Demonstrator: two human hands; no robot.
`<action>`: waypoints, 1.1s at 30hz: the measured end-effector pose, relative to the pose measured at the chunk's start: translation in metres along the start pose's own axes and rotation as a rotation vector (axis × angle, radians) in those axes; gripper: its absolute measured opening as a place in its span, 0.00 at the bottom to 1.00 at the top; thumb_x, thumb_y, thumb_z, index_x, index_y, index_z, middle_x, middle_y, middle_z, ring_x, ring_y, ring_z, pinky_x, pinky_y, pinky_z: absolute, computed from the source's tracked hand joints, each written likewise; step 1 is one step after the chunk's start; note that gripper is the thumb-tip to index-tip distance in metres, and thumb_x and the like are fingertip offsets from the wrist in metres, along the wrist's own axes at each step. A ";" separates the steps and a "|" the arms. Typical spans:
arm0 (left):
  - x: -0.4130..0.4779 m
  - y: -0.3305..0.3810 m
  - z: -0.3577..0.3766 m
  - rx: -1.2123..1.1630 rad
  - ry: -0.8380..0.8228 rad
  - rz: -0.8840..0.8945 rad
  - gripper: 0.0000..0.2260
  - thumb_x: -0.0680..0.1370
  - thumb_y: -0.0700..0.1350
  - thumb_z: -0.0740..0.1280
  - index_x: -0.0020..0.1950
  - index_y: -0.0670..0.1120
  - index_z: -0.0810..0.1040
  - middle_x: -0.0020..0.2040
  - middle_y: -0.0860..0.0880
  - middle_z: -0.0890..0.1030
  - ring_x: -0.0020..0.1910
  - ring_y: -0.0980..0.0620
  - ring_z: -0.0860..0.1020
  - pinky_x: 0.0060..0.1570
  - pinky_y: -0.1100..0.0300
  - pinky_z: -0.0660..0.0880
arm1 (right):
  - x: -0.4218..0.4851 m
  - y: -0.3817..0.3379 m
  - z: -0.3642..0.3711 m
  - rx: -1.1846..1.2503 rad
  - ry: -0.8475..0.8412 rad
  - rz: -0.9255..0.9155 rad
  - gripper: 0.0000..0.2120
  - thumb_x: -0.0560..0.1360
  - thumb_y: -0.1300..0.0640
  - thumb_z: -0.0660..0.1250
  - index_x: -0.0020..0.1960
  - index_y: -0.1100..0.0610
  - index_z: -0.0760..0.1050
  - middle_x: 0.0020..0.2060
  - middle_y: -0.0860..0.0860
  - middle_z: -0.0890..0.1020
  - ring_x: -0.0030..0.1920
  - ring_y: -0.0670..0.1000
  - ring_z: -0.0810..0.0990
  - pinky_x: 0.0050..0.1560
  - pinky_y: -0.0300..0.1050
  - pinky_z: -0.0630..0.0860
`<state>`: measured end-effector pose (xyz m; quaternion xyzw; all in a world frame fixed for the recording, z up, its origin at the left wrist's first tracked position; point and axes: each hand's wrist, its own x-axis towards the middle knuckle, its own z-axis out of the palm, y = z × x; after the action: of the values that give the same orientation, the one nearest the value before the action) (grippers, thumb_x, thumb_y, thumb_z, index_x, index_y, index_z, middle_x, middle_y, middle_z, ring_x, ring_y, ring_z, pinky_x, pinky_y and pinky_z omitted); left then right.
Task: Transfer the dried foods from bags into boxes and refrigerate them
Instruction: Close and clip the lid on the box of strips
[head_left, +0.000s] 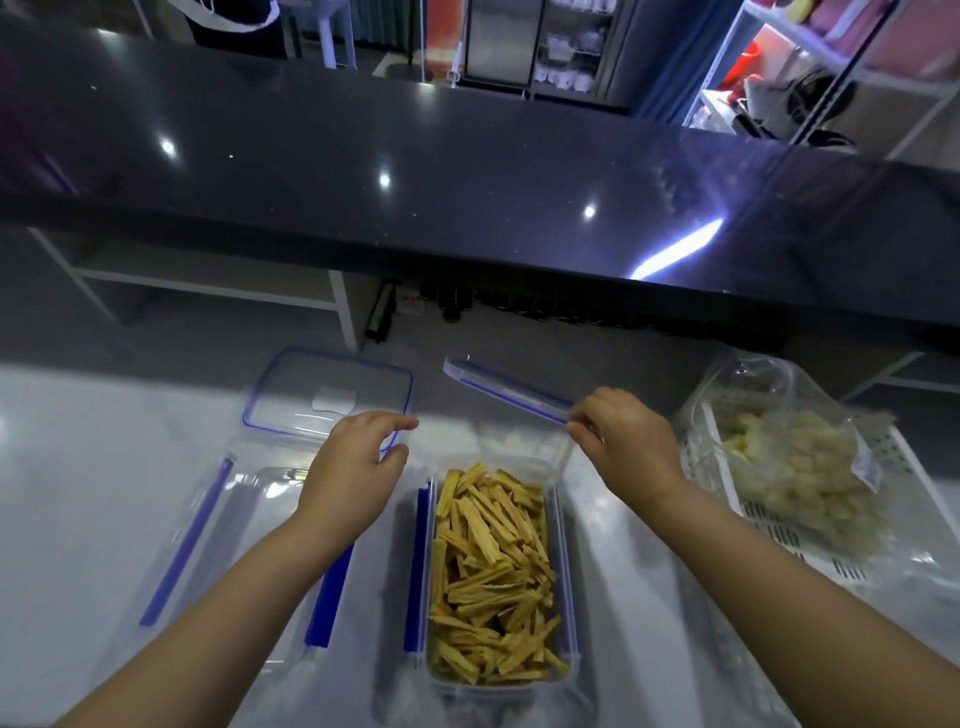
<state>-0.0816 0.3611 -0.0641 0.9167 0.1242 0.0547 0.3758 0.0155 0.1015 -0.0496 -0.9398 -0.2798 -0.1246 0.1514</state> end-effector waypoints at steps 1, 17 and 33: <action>0.001 0.002 0.000 -0.003 -0.012 -0.004 0.14 0.78 0.42 0.62 0.62 0.51 0.76 0.62 0.52 0.76 0.64 0.53 0.68 0.59 0.60 0.66 | -0.001 -0.004 -0.007 0.043 0.009 0.006 0.05 0.71 0.61 0.72 0.38 0.57 0.77 0.34 0.49 0.78 0.35 0.50 0.76 0.29 0.43 0.69; -0.034 0.053 -0.015 -0.635 0.095 -0.109 0.09 0.77 0.43 0.65 0.57 0.51 0.73 0.48 0.55 0.79 0.48 0.59 0.77 0.48 0.65 0.74 | -0.037 -0.070 -0.070 1.198 -0.049 0.609 0.07 0.78 0.62 0.63 0.51 0.54 0.78 0.38 0.50 0.84 0.38 0.48 0.81 0.37 0.39 0.79; -0.129 0.024 0.021 -0.440 -0.025 -0.342 0.09 0.76 0.44 0.67 0.55 0.48 0.77 0.44 0.49 0.82 0.44 0.51 0.81 0.47 0.50 0.80 | -0.153 -0.082 -0.025 0.755 -0.220 0.582 0.16 0.73 0.53 0.70 0.59 0.51 0.70 0.31 0.49 0.81 0.35 0.42 0.81 0.34 0.36 0.79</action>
<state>-0.1975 0.2958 -0.0632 0.7795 0.2577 0.0049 0.5709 -0.1593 0.0834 -0.0573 -0.8660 -0.0456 0.1330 0.4799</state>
